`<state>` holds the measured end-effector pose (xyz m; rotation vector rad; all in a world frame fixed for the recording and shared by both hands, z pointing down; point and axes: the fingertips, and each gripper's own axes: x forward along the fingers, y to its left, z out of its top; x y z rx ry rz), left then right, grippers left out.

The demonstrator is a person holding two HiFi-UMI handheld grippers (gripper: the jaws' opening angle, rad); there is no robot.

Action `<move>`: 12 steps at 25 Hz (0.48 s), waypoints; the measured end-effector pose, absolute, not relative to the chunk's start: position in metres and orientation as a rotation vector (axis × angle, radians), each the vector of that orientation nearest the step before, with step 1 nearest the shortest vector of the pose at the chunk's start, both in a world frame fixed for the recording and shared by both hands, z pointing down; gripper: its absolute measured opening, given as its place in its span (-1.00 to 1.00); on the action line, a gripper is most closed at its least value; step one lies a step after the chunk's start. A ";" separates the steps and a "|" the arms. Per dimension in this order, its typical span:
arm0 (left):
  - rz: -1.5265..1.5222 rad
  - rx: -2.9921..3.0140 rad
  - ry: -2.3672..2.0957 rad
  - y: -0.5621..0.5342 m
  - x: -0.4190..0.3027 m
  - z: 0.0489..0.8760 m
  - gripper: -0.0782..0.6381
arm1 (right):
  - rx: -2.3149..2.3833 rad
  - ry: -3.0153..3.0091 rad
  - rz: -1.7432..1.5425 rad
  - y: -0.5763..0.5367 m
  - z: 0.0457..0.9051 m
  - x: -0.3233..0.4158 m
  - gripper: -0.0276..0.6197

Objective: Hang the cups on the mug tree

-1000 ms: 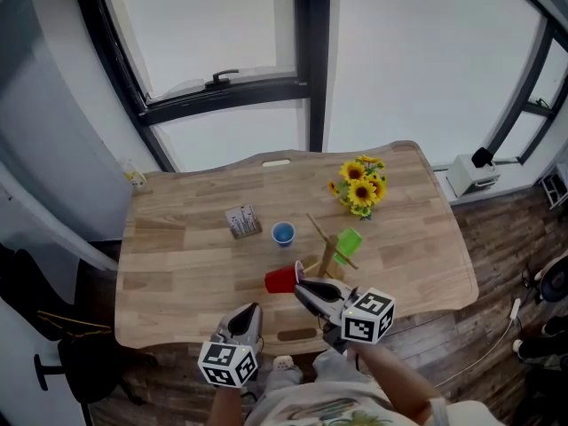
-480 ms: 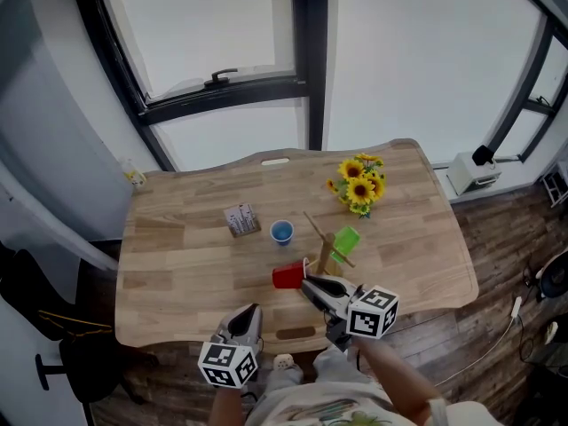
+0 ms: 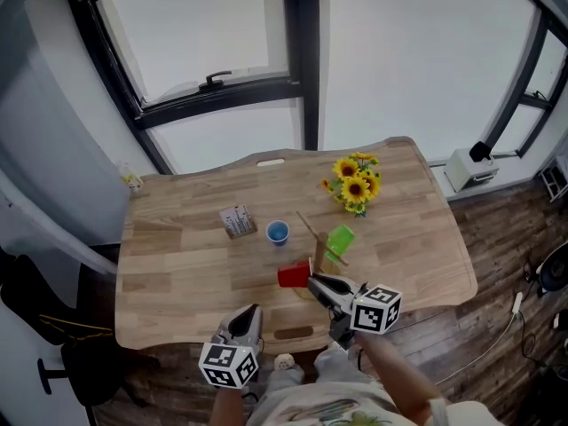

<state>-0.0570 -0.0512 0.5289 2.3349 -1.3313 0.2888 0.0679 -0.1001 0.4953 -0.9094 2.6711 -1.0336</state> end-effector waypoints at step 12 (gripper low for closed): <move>0.290 2.335 -1.335 -0.045 -0.053 0.529 -0.78 | -1.069 2.661 -1.056 -0.104 0.512 0.092 -0.79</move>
